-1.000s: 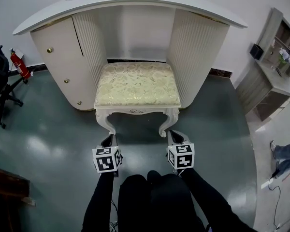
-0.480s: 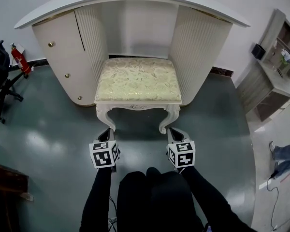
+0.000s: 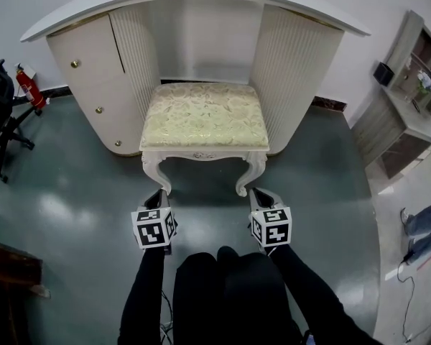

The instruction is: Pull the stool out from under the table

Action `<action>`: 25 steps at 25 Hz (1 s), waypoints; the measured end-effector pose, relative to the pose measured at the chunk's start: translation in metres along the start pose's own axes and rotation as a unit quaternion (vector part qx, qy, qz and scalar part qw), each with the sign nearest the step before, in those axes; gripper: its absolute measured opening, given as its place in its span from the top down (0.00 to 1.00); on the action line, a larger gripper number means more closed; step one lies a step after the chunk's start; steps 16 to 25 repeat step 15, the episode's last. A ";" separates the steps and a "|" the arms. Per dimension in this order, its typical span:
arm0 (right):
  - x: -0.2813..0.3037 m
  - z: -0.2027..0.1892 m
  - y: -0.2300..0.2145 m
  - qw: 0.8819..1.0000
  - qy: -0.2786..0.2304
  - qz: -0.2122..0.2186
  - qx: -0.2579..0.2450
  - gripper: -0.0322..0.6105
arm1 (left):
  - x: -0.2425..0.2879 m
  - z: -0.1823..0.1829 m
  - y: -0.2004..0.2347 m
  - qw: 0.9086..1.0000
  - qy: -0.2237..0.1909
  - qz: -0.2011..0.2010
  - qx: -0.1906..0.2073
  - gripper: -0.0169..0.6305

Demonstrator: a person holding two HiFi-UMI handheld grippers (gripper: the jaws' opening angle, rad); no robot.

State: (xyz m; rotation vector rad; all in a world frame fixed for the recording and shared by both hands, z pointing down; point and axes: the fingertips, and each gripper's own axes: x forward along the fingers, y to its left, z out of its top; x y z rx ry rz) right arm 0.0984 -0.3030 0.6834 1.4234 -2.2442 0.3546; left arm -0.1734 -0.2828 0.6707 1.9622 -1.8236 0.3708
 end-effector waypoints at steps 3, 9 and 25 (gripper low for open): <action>-0.001 0.000 0.000 1.000 0.000 0.000 -0.002 0.95 | -0.002 0.000 0.000 1.000 0.000 0.000 0.002 0.96; 0.001 0.001 0.005 1.000 0.001 0.006 -0.006 0.95 | -0.004 0.003 0.003 1.000 -0.003 0.004 0.004 0.96; 0.001 0.002 0.009 1.000 0.004 0.010 -0.011 0.95 | -0.006 0.000 0.008 1.000 0.000 0.007 0.003 0.96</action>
